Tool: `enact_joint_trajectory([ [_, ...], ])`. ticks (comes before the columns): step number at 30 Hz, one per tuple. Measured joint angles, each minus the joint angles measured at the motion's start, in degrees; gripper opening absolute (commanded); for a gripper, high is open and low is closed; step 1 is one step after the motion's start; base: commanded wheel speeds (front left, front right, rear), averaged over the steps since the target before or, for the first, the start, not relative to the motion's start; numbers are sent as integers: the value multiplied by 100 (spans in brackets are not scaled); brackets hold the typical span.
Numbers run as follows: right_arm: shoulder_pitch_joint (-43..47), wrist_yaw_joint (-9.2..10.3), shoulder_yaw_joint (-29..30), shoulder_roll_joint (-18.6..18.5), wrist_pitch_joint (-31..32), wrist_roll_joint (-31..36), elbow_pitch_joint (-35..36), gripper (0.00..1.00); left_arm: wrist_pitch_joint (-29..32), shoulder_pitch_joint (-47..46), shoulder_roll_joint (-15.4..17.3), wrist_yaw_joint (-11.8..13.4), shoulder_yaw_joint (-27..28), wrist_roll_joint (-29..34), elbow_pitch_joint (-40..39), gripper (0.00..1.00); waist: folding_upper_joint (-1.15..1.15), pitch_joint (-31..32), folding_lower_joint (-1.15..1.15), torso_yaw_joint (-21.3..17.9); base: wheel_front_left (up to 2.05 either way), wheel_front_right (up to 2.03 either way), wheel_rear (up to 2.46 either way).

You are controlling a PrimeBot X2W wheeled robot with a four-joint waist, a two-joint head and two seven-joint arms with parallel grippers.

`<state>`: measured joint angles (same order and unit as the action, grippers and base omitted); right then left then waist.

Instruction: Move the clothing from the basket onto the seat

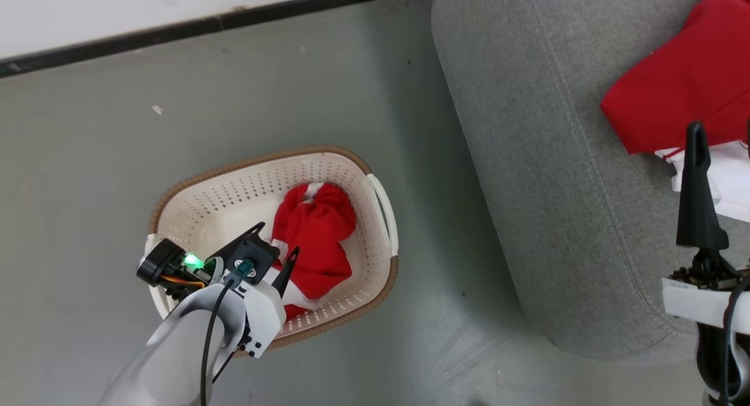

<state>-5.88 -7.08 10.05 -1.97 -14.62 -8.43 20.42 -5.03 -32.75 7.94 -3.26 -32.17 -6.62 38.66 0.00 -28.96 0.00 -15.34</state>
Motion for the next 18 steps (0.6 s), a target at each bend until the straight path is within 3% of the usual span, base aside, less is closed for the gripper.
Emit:
enact_joint_trajectory([
  [18, -799, 0, -200, 0, -1, -404, 32, 100, -2, -787, 152, -47, -200, 382, 817, 100, 0, -1107, 0, -639, 0, 0, 0],
])
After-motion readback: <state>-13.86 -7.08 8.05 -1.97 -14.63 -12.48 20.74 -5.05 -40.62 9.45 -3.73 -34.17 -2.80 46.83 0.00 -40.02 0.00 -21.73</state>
